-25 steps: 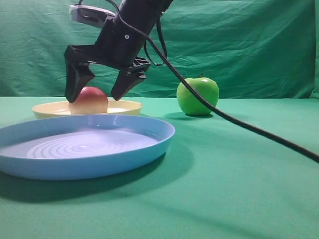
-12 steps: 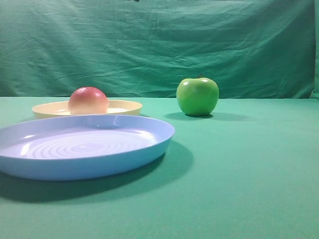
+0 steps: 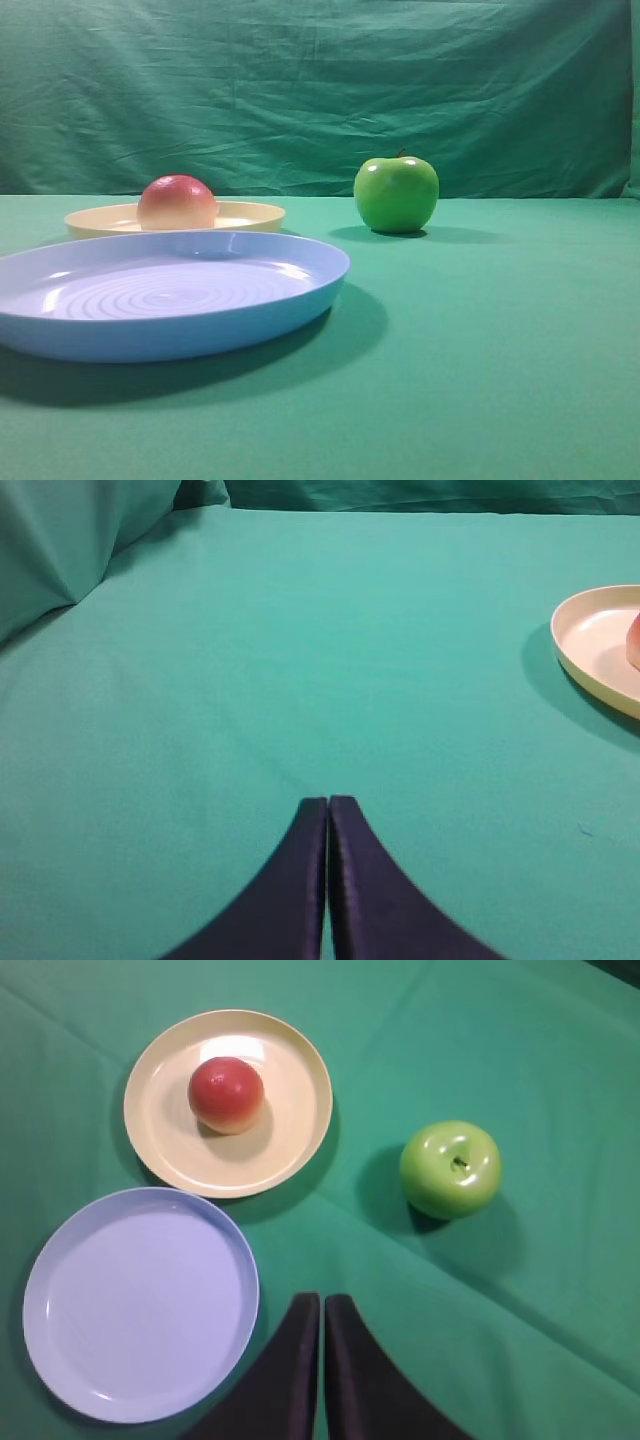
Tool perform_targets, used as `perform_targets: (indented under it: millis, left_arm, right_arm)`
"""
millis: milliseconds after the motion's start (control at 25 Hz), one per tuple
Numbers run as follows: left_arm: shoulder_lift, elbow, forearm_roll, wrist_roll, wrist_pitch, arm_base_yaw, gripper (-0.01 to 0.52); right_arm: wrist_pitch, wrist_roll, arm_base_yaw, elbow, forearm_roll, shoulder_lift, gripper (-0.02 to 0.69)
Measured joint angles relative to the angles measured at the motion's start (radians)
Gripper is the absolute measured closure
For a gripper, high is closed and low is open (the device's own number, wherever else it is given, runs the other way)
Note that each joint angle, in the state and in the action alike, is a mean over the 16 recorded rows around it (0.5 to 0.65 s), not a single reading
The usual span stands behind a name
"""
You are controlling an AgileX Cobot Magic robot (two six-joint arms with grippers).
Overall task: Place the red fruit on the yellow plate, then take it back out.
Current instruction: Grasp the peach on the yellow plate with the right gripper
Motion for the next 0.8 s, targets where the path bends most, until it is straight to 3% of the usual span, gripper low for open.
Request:
perform_targets:
  millis: [480, 800]
  left_arm:
    - [0.0, 0.0, 0.0, 0.0, 0.0, 0.0, 0.514]
    - [0.0, 0.0, 0.0, 0.0, 0.0, 0.0, 0.514]
  right_arm:
    - [0.016, 0.112, -0.041, 0.243, -0.085, -0.276, 0.665]
    - [-0.097, 0.144, -0.155, 0.431, -0.134, -0.498, 0.665]
